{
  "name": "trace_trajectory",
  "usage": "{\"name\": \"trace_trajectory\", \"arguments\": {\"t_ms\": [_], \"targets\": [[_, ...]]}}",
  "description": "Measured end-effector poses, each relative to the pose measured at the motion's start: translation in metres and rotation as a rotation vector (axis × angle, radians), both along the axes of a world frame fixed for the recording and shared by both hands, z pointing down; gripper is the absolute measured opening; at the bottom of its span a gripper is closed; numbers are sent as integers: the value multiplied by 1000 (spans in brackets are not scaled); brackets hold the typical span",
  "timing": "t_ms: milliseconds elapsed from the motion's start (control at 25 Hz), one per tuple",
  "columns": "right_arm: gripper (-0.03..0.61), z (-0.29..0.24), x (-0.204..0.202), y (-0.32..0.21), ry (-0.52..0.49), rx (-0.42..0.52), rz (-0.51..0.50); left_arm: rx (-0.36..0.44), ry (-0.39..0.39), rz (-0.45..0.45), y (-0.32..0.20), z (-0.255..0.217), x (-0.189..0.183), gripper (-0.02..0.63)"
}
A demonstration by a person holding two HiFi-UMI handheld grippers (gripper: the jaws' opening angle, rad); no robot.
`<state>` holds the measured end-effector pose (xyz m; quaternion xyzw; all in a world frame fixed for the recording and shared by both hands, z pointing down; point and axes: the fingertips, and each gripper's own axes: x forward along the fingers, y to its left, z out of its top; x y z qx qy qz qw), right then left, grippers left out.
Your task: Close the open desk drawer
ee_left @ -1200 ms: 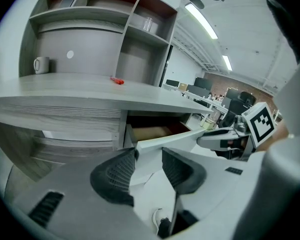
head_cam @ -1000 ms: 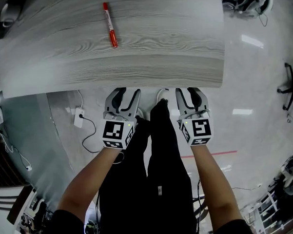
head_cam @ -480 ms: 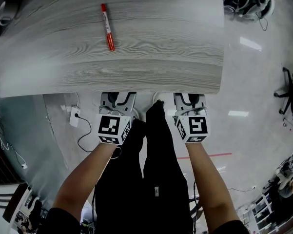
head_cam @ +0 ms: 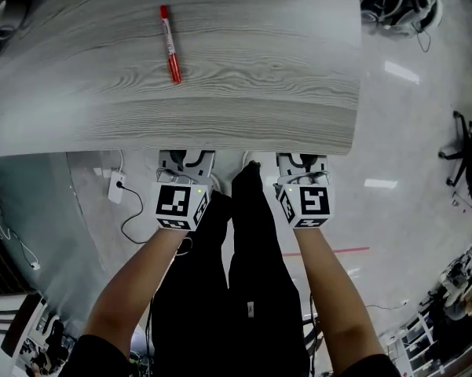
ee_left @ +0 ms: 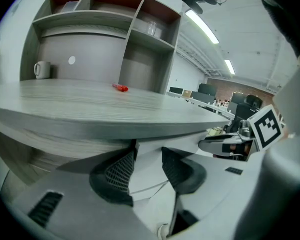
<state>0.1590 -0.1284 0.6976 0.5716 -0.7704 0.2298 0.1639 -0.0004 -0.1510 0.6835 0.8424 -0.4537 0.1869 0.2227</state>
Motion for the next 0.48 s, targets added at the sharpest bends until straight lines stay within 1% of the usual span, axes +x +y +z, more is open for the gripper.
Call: {"name": "trace_trajectory", "arguments": {"t_ms": [120,280,480], "targets": [[140,0,0,0,-1,3,-3,2,4,-3,0,0,-1,172],[140,5,1,4,-25,-35,14,-13,16,-5,1,1,-1,172],[140,-5,6,6,-57,-7,60,-30,45,-44,4,1,-2,172]]}}
